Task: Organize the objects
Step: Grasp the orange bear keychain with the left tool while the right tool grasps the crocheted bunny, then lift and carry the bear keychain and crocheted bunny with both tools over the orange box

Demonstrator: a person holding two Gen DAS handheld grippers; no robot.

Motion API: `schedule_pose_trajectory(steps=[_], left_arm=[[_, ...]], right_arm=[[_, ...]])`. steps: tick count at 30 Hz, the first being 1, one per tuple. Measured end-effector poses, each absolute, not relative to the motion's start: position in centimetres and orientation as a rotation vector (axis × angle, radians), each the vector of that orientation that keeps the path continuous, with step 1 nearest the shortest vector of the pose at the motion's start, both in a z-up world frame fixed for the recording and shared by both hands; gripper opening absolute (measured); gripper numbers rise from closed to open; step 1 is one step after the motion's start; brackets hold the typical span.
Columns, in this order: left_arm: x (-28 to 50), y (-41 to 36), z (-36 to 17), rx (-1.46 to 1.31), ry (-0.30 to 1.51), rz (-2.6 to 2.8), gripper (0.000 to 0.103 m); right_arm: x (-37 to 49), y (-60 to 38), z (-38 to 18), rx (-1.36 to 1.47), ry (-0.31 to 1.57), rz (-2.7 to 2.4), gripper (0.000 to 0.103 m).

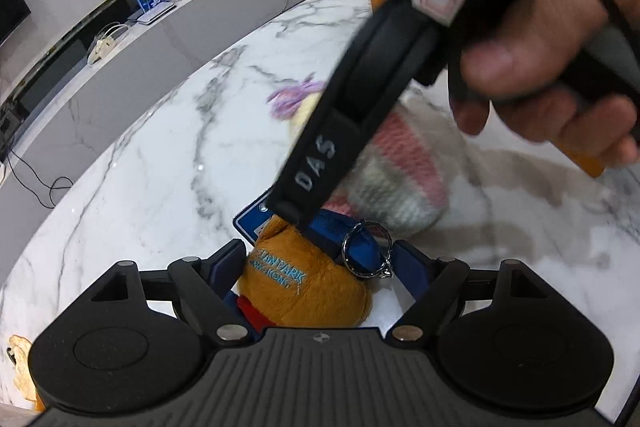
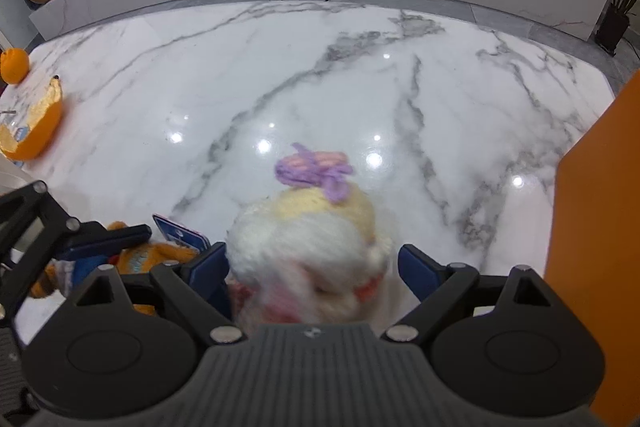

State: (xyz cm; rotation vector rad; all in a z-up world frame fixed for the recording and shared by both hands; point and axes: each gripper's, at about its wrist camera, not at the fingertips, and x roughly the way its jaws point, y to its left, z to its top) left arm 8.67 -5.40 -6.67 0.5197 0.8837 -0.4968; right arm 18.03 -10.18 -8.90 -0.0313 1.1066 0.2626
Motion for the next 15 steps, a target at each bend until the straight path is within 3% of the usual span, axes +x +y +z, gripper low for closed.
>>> schedule_pose_trajectory(steps=[5, 15], left_arm=[[8.9, -4.7, -6.7, 0.471, 0.875, -0.479, 0.093], [9.1, -4.1, -7.3, 0.538, 0.926, -0.448, 0.094]], right_arm=[[18.2, -9.8, -10.0, -0.062, 1.113, 0.263, 0.082], [18.4, -9.6, -10.5, -0.098, 1.108, 0.277, 0.083]])
